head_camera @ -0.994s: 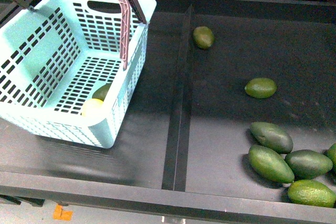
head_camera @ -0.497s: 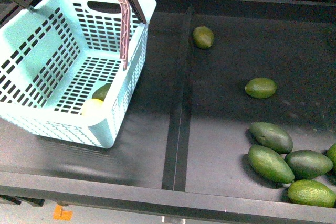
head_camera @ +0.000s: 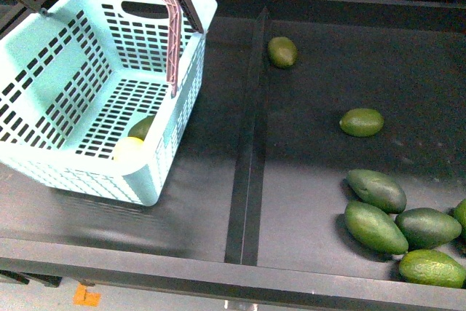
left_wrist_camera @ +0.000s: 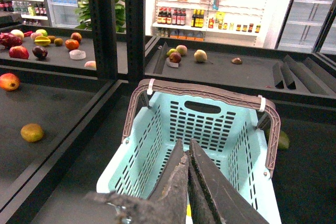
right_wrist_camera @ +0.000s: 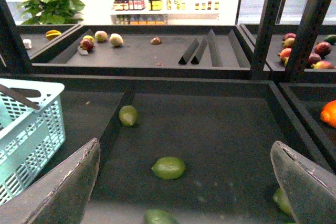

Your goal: Pick mango and avocado into basket

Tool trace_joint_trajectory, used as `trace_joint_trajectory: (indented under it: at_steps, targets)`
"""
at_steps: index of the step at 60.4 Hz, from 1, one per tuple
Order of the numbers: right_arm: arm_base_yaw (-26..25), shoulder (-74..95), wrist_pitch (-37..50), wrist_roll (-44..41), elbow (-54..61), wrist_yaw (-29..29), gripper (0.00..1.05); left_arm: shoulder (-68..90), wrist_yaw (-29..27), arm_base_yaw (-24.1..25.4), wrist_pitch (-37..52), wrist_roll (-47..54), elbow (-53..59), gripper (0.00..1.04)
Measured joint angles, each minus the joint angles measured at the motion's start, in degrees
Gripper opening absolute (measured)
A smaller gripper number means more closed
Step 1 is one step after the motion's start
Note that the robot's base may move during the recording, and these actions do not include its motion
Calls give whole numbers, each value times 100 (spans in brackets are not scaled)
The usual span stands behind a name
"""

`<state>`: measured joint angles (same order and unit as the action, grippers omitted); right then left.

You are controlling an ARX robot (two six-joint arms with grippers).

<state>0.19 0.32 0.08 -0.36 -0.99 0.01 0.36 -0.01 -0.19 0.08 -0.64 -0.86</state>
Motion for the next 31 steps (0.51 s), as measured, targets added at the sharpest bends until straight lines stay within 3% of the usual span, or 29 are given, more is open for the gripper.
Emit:
trace_joint_trajectory:
  at_steps: [7,31]
  targets:
    - [0,0,0,0,0,0,96,0,0,0,0,0,0,2]
    - [0,0,0,0,0,-2,96,0,0,0,0,0,0,88]
